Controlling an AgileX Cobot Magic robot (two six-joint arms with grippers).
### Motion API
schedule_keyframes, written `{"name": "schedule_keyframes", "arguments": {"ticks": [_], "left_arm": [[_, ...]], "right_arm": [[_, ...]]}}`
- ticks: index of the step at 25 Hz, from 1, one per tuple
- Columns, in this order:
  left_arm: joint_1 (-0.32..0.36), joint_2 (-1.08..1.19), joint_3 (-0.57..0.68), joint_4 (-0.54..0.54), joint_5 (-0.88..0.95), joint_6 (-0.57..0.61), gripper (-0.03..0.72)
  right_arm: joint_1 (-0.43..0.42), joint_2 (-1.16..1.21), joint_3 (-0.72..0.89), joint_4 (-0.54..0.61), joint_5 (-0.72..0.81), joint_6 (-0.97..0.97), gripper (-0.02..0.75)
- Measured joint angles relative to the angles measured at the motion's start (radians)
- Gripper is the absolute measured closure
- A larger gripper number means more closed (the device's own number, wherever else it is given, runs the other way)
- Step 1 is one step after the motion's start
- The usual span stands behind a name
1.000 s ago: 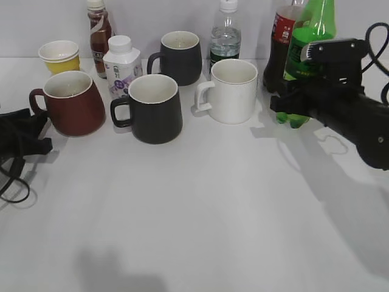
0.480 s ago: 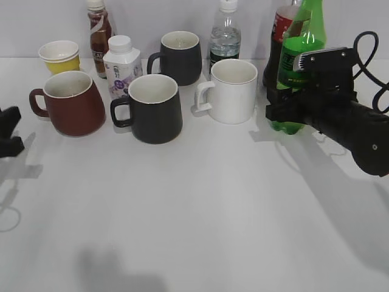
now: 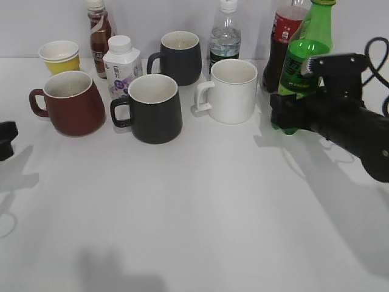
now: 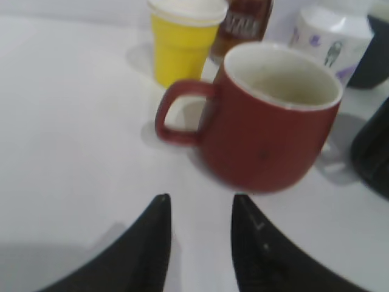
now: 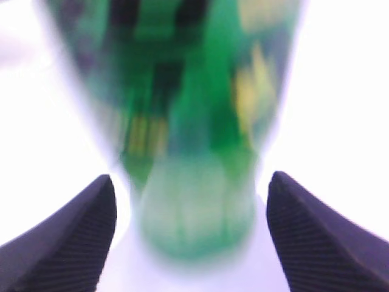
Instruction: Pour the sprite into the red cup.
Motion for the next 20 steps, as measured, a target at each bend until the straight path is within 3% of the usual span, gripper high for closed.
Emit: {"name": "schedule_keyframes", "arguments": {"ticks": [5,10,15,20], "left_arm": [[-0.020,-0.106,-0.034,0.028,0.308,-0.085,0.420],[-0.158,-0.202,-0.159,0.017,0.684,-0.094,0.420],[-0.310,-0.279,-0.331,0.006,1.171,-0.095,0.420],[-0.359,-0.362,-0.478,-0.005,1.668,-0.095,0.420]], "right_arm": [[0.000,-0.065,0.085,0.001,0.010,0.006,0.163],[0.000,-0.174,0.167,-0.017,0.146,0.048,0.162],[0.000,-0.305,0.173,-0.047,0.488,0.092,0.162],[0.000,-0.460,0.101,-0.058,0.967,0.094,0.164]]}}
